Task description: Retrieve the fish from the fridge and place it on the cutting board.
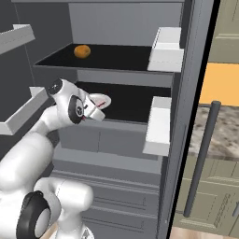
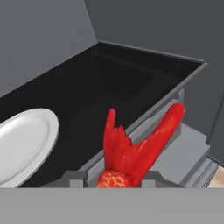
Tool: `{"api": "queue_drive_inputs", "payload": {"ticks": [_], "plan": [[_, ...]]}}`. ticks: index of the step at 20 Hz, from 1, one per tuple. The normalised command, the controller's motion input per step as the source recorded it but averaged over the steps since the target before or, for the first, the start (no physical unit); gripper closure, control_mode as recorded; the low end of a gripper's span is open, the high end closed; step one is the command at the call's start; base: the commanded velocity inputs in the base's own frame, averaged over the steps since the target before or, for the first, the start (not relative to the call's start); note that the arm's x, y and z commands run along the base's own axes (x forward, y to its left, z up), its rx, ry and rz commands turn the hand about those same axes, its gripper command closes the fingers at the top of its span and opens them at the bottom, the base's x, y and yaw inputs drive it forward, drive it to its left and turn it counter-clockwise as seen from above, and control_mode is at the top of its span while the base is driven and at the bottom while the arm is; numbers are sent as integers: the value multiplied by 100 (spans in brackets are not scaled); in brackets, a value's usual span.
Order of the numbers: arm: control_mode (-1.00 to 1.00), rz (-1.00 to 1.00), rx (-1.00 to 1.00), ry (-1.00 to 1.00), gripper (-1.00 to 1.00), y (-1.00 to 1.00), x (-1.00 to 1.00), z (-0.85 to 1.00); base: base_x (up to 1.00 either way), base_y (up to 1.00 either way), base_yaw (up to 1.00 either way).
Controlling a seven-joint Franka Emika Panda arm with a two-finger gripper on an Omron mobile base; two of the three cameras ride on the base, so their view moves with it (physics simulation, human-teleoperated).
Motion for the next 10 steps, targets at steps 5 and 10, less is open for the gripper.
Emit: {"api": "queue_drive_inputs", "payload": {"ticks": [5,10], "plan": [[-100,-8,8,41,100,-10,-53,65,0,0,0],[-100,-14,12,47,100,0,-63,24,0,0,0]]}}
